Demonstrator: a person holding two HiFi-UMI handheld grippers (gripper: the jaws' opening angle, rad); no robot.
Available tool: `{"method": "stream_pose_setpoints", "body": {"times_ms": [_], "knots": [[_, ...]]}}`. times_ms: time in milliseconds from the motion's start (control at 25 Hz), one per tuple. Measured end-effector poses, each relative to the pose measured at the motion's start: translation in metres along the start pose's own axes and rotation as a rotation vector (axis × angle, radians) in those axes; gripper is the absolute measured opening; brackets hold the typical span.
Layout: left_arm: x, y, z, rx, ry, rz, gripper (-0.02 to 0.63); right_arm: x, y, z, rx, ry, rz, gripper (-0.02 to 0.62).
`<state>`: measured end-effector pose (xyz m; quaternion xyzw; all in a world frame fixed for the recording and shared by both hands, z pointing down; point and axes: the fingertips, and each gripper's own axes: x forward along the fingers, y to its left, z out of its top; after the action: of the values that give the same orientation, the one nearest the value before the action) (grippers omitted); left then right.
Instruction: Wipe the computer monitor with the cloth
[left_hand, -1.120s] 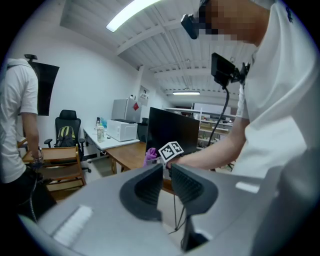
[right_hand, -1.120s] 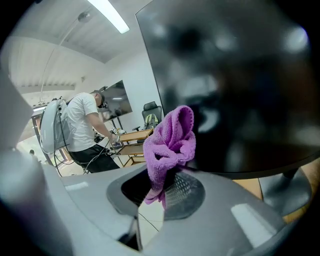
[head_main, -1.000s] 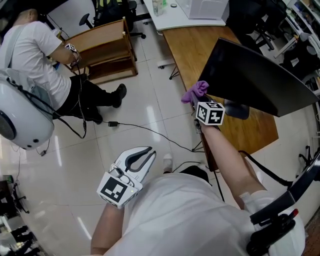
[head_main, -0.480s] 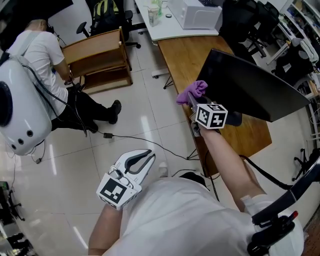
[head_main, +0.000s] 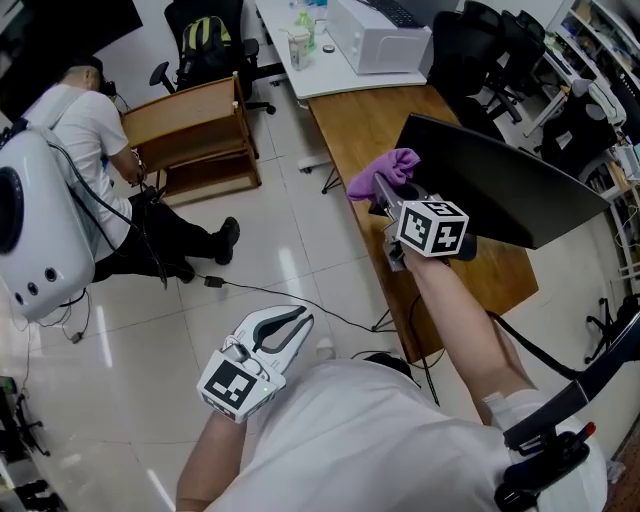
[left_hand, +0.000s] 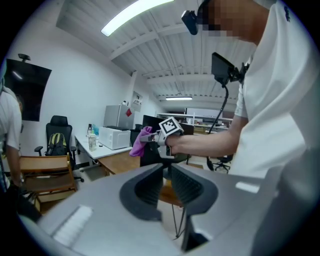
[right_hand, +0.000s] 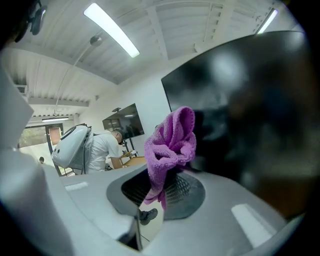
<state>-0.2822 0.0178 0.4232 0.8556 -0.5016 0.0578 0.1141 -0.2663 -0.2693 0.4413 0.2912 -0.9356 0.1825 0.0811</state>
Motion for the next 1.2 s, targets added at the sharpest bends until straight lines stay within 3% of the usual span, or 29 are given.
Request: {"method": "stream_pose_setpoints", "body": {"times_ms": [520, 720, 1040, 1200], "knots": [[0.002, 0.004, 0.017, -0.009, -0.019, -0.029, 0.071, -0.014, 0.022, 0.096, -0.050, -0.132, 0.025, 0.048], [-0.007, 0.010, 0.011, -0.018, -0.028, -0.007, 0.071, -0.010, 0.035, 0.125, -0.067, -0.180, 0.047, 0.048], [0.005, -0.006, 0.014, -0.029, -0.036, -0.025, 0.071, -0.056, 0.030, 0.144, -0.051, -0.280, 0.073, 0.048], [0.023, -0.022, 0.007, -0.031, -0.015, -0.095, 0.070, -0.111, 0.018, 0.129, -0.074, -0.308, 0.055, 0.048]]}}
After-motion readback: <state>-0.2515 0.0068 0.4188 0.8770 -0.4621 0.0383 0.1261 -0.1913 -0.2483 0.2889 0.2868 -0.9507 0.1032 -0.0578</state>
